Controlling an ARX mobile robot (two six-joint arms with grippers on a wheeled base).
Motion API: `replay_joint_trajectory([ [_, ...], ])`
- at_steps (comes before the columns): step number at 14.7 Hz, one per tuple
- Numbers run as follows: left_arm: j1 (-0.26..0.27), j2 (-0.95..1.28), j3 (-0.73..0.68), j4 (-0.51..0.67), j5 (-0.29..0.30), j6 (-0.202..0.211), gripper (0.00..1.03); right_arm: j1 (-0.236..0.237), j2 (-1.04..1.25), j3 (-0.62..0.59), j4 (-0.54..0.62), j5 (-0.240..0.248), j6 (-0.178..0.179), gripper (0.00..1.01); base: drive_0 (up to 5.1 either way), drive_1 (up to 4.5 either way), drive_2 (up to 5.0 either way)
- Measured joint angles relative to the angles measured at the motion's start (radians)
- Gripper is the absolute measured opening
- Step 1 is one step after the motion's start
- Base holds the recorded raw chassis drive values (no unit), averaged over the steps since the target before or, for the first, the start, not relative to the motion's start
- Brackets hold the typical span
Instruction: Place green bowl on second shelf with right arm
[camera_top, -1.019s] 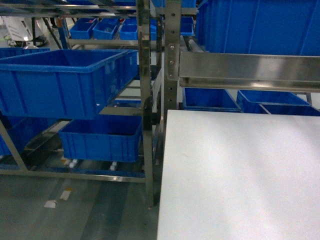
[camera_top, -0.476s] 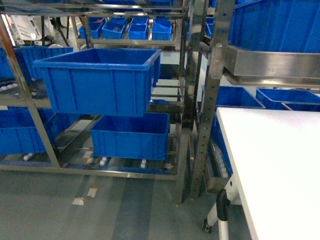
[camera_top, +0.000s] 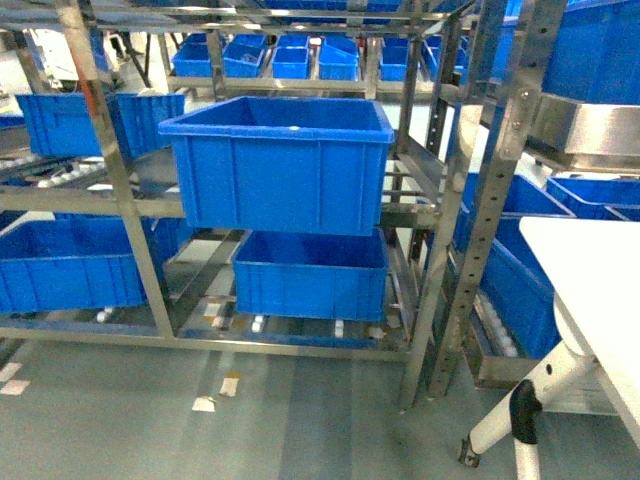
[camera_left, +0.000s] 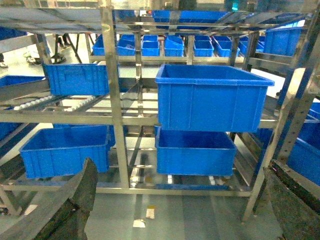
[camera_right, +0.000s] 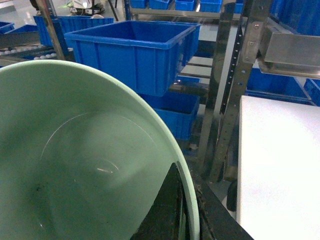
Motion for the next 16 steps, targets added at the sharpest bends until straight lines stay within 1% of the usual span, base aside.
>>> replay_joint_trajectory([
  [11,0.000,0.000,0.000,0.002,0.000,0.000,0.98,0.000,0.000,0.000,-0.001,0.000,0.000,0.02,-4.9,2.41,2.4],
  [16,0.000,0.000,0.000,0.001,-0.002,0.000,0.98,0.000,0.000,0.000,0.002,-0.003,0.000,0.02,0.0,0.00,0.0],
])
